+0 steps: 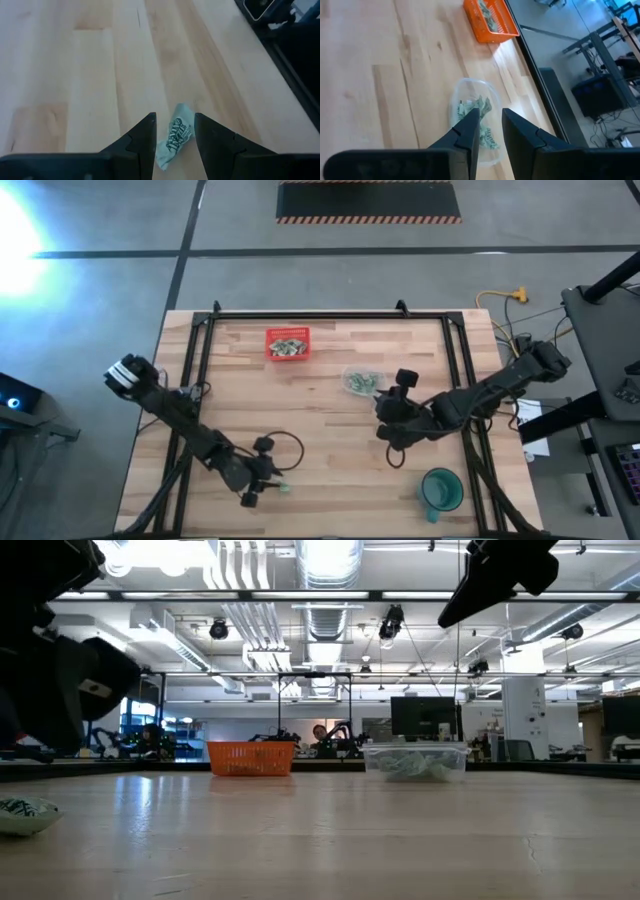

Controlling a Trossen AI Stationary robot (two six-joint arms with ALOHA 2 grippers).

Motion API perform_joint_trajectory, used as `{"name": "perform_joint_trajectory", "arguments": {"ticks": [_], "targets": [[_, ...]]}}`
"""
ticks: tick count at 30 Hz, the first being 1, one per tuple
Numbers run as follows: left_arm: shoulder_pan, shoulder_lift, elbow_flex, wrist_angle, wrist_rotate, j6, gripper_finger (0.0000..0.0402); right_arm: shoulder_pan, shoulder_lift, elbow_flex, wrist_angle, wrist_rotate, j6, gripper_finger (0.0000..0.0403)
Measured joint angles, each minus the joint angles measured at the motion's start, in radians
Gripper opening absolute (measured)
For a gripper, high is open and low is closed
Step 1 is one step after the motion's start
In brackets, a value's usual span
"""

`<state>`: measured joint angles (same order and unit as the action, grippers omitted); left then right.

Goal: Pick and place items into bin
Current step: Put the green stevia packet into the orange bin

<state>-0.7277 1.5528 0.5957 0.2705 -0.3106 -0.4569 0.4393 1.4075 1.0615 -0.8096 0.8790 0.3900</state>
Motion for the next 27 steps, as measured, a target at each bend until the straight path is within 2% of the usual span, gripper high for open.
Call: {"name": "perform_joint_trajectory", "arguments": {"ticks": [6,22,27], "targets": [[-0.001,0.037,0.0,0.004,0.001,-0.003,0.0116,0.01,0.0,0.0,0.009,-0.001,-0.001,0.0073],[-0.006,0.036,-0.014,0.0,0.018,0.029,0.0116,0.013,0.0,0.0,0.039,-0.013,-0.008,0.0073],[-0.006,0.074,-0.014,0.035,0.019,0.075,0.0116,0.013,0.0,0.0,0.043,-0.013,-0.008,0.0073]]}}
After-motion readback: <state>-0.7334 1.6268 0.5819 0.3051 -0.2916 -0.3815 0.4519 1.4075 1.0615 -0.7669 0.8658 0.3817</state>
